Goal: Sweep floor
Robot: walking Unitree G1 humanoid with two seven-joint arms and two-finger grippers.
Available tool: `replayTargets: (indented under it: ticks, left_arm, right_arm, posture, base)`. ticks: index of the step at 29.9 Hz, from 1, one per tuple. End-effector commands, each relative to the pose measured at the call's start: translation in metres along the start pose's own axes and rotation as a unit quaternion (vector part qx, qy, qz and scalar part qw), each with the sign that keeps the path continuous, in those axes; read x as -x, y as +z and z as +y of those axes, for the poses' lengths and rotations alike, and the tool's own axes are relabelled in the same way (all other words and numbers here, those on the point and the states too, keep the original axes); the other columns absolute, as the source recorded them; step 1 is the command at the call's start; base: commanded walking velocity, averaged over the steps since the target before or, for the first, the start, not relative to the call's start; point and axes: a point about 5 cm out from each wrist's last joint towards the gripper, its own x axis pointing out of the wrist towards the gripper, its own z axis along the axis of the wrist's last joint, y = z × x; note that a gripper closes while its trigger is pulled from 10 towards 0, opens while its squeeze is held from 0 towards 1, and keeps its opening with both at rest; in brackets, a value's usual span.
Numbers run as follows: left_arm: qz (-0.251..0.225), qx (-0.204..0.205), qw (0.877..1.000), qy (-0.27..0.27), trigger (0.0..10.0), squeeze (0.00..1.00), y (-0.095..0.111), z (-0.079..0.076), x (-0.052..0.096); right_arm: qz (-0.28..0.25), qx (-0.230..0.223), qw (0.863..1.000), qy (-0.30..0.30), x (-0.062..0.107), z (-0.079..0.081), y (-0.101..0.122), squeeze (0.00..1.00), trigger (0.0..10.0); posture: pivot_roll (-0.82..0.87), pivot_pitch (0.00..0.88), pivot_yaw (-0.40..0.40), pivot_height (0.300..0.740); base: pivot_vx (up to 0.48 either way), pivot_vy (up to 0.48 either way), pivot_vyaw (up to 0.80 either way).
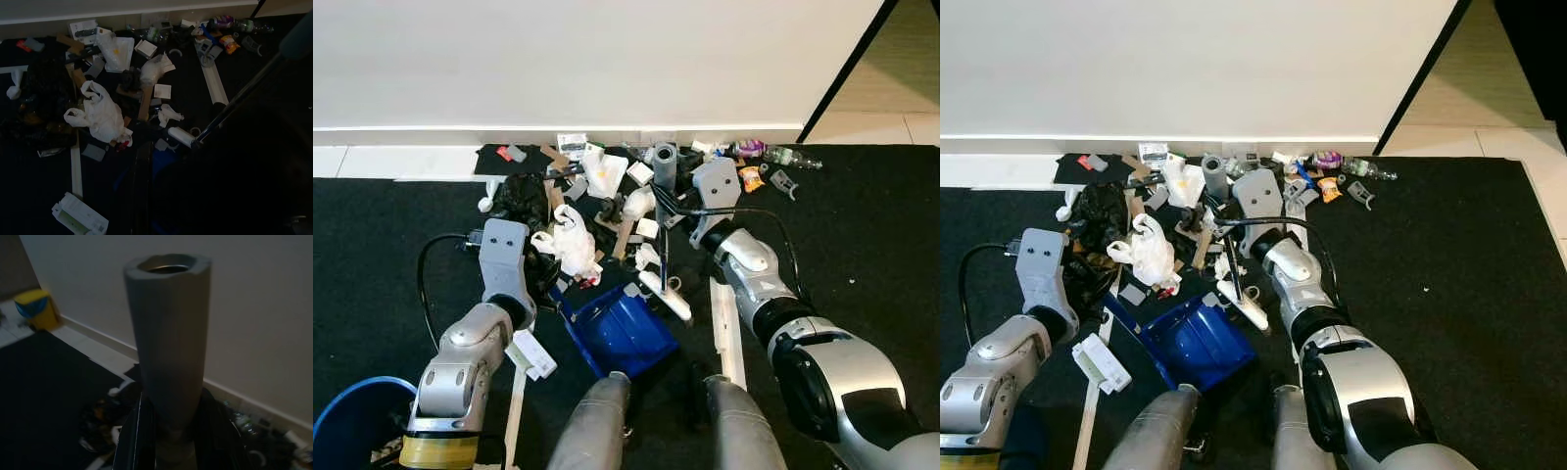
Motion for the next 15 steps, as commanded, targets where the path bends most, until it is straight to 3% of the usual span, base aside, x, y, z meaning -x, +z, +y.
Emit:
replayTargets:
  ticks: [1,2,3,4,5,6,11,15]
  left_arm:
    - [0.001,0.039,0.998,-0.048,10.0,0.0,-0.004,-0.017,-0.005]
    - [0.001,0.039,0.998,-0.048,10.0,0.0,-0.004,-0.017,-0.005]
    - [0.001,0.039,0.998,-0.049,10.0,0.0,-0.003,-0.018,-0.005]
    - [0.002,0.039,0.998,-0.052,10.0,0.0,-0.003,-0.019,-0.006]
    - [0.002,0.039,0.998,-0.053,10.0,0.0,-0.002,-0.02,-0.006]
    - [0.002,0.039,0.998,-0.053,10.0,0.0,-0.002,-0.02,-0.006]
    - [0.001,0.039,0.998,-0.055,10.0,0.0,-0.001,-0.021,-0.007]
    - [-0.001,0.041,0.998,-0.054,10.0,0.0,-0.001,-0.022,-0.007]
  right_arm:
    - [0.013,-0.101,0.995,0.017,0.005,0.012,-0.02,0.0,10.0]
    - [0.013,-0.101,0.995,0.017,0.005,0.012,-0.02,0.0,10.0]
    - [0.003,-0.129,0.991,0.03,0.003,0.016,-0.019,0.0,10.0]
    - [-0.021,-0.193,0.978,0.073,-0.003,0.029,-0.017,0.0,10.0]
    - [-0.03,-0.217,0.971,0.096,-0.006,0.038,-0.016,0.0,10.0]
    - [-0.03,-0.217,0.971,0.096,-0.006,0.038,-0.016,0.0,10.0]
    - [-0.057,-0.275,0.939,0.198,-0.016,0.075,-0.011,0.0,10.0]
    - [-0.068,-0.275,0.931,0.231,-0.017,0.087,-0.009,0.0,10.0]
  posture:
    - [0.23,0.294,-0.013,0.74]
    - [0.23,0.294,-0.013,0.74]
    - [0.23,0.294,-0.012,0.74]
    - [0.22,0.294,-0.009,0.74]
    - [0.22,0.294,-0.01,0.74]
    - [0.22,0.294,-0.01,0.74]
    - [0.22,0.291,-0.015,0.74]
    - [0.21,0.288,-0.021,0.74]
  base:
    - [0.0,0.0,0.0]
    - [0.0,0.0,0.0]
    - [0.0,0.0,0.0]
    - [0.0,0.0,0.0]
    - [0.0,0.0,0.0]
    - [0.0,0.0,0.0]
    - [0.0,0.0,0.0]
    - [0.0,0.0,0.0]
